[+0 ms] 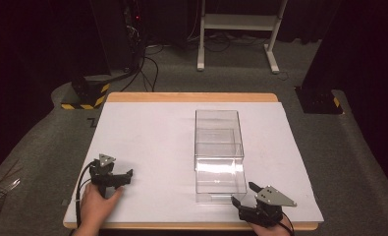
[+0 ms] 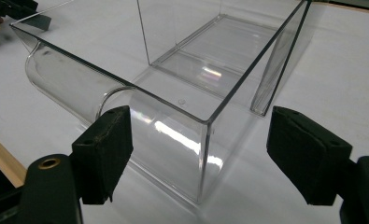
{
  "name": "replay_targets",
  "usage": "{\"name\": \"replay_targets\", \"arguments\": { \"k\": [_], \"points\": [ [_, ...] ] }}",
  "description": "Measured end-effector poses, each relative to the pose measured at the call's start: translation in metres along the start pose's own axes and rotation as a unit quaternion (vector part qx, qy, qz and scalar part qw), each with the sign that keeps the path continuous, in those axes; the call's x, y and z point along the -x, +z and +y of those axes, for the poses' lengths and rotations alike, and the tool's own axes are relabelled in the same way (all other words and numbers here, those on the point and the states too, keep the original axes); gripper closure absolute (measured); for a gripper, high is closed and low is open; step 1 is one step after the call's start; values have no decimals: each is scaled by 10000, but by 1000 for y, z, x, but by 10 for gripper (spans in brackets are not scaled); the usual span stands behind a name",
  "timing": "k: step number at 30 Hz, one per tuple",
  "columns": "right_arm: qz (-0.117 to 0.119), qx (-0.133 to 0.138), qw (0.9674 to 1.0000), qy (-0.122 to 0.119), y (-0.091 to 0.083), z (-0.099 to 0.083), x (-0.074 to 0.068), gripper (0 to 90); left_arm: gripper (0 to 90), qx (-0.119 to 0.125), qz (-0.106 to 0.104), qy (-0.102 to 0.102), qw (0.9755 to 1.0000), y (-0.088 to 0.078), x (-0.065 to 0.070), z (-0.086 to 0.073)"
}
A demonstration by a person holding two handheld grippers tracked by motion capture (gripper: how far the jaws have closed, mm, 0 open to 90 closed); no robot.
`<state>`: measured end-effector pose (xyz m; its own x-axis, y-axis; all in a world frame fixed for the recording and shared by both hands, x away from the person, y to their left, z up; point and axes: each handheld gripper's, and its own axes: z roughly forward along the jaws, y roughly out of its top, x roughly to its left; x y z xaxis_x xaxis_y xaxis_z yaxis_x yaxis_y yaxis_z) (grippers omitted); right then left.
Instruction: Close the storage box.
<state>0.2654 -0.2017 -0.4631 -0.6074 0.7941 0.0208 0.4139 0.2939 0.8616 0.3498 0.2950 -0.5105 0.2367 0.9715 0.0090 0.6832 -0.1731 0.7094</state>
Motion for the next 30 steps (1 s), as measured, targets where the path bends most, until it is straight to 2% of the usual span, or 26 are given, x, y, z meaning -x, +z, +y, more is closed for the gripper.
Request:
{"name": "replay_targets", "arguments": {
  "k": [30],
  "points": [
    [3,-73,10000,19,17,15,16,227,12,1,2,2,10000,0,0,0]
  ]
}}
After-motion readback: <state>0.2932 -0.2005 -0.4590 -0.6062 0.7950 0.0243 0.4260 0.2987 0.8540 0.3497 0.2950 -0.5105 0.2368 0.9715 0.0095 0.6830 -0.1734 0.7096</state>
